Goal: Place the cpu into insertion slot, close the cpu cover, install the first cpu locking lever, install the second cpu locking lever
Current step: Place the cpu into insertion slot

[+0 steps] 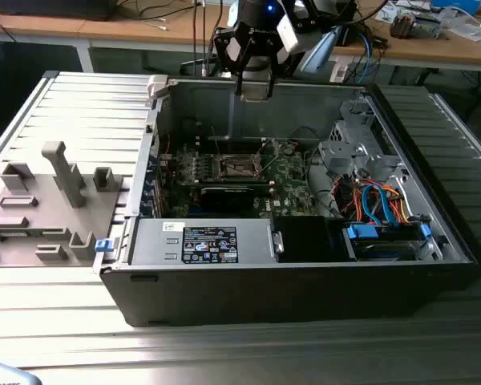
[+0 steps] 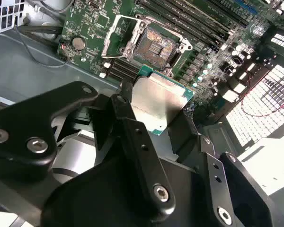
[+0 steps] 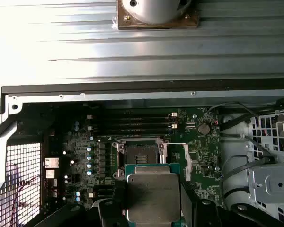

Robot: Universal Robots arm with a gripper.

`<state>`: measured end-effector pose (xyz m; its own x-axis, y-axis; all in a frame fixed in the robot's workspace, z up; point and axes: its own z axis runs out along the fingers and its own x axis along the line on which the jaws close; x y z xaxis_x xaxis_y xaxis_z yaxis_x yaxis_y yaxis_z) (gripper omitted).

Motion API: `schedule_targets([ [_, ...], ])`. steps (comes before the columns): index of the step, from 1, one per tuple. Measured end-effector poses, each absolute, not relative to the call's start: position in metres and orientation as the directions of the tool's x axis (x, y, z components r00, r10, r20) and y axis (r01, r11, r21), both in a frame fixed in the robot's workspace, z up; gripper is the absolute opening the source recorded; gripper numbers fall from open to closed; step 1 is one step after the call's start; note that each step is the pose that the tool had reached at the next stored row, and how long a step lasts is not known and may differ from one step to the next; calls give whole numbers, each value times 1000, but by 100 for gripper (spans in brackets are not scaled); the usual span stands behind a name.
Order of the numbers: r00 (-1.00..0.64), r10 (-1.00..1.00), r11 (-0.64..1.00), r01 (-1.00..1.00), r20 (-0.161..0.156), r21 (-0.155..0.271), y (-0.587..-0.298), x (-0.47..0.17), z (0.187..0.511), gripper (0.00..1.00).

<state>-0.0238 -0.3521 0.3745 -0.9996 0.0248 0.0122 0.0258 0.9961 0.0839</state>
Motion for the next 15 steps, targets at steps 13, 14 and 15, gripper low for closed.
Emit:
schedule_targets([
  [13, -1000, 25, 996, 26, 12, 84, -352, -25, 371, 55],
  [14, -1000, 25, 996, 26, 12, 84, -352, -25, 371, 55],
  [15, -1000, 25, 996, 26, 12, 84, -352, -25, 371, 55],
])
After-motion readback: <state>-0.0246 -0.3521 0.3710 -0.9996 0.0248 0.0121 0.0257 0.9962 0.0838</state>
